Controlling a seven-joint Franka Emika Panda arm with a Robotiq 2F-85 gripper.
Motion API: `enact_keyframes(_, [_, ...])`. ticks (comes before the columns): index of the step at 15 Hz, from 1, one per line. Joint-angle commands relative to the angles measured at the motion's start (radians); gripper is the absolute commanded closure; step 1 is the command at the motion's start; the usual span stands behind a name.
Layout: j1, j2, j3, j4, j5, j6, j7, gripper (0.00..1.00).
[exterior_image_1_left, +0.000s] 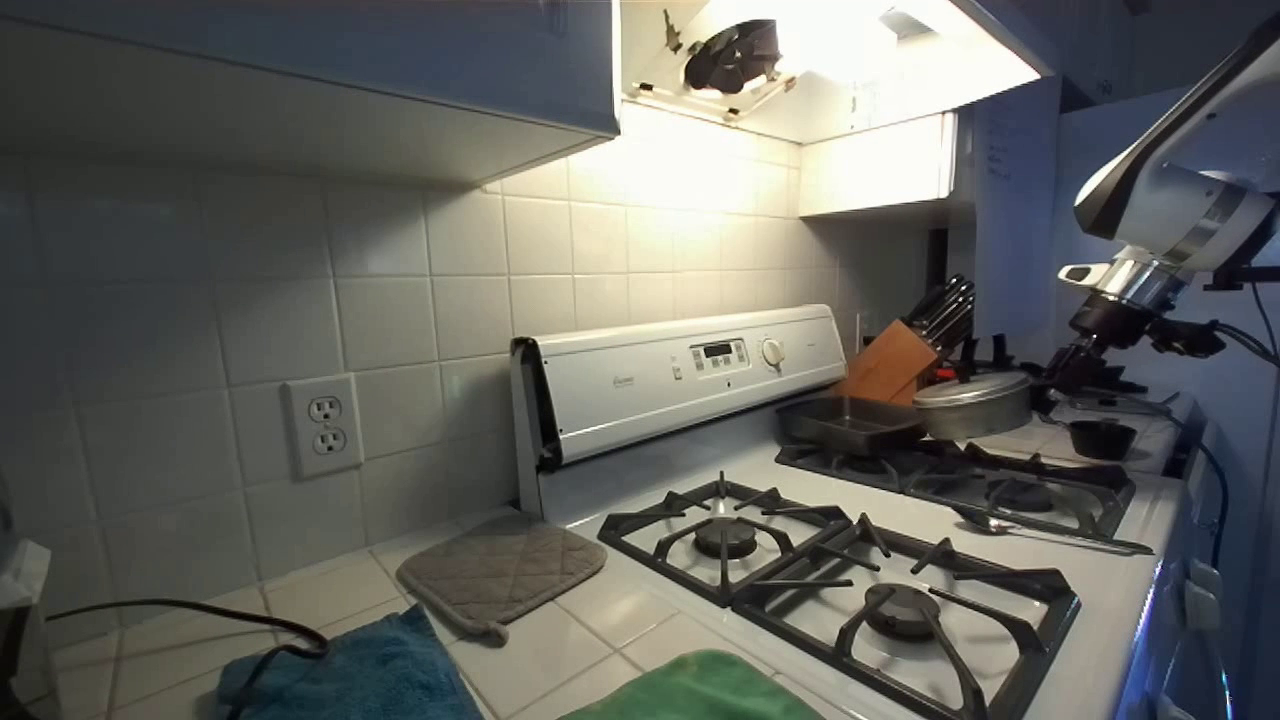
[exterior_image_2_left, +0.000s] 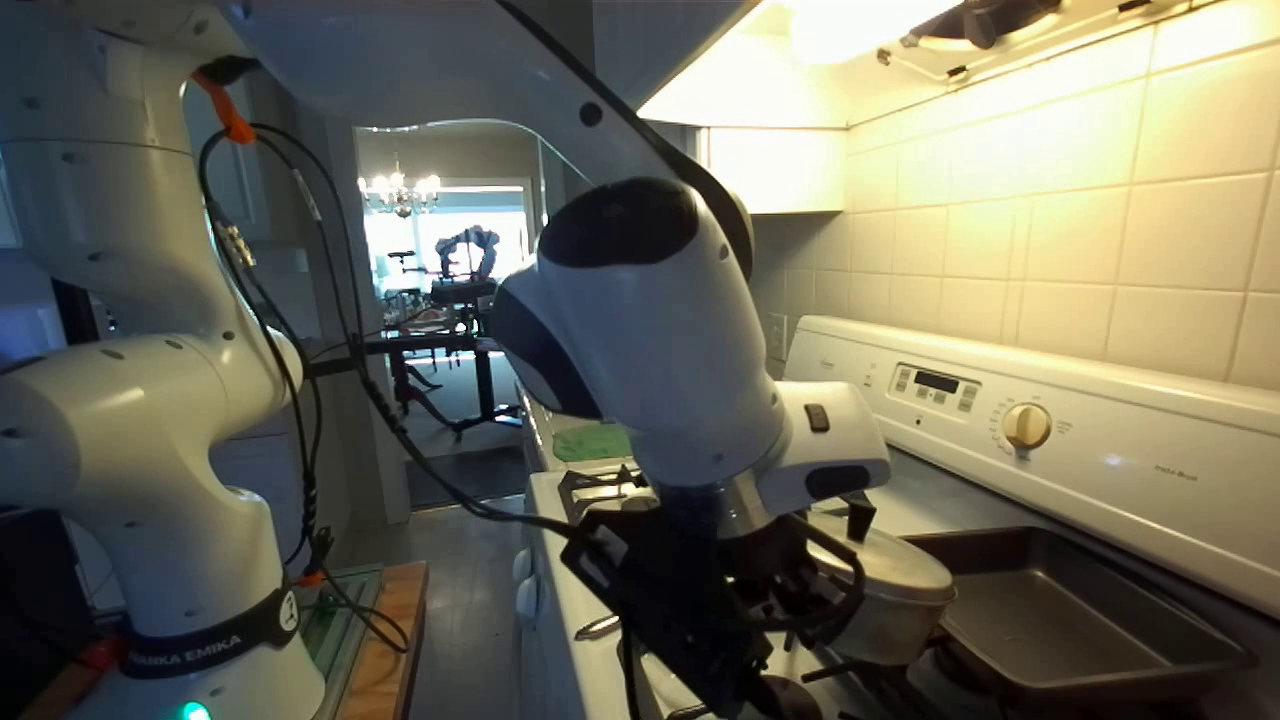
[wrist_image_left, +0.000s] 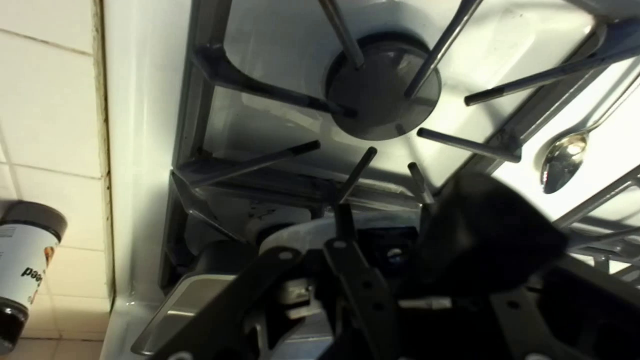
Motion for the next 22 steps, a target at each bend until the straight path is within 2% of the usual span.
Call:
enact_keyframes(1, [0.017,-0.019,-0.024,0.045,-0.01,-0.039,0.02,0.88])
enact_keyframes(12, [0.024,0.116,-0.014,0.24,0.02,-0.021,0.095,0.88])
enact_keyframes(22, [0.021,0.285,0.051,0.408,0.008,0.01,0.194,0.88])
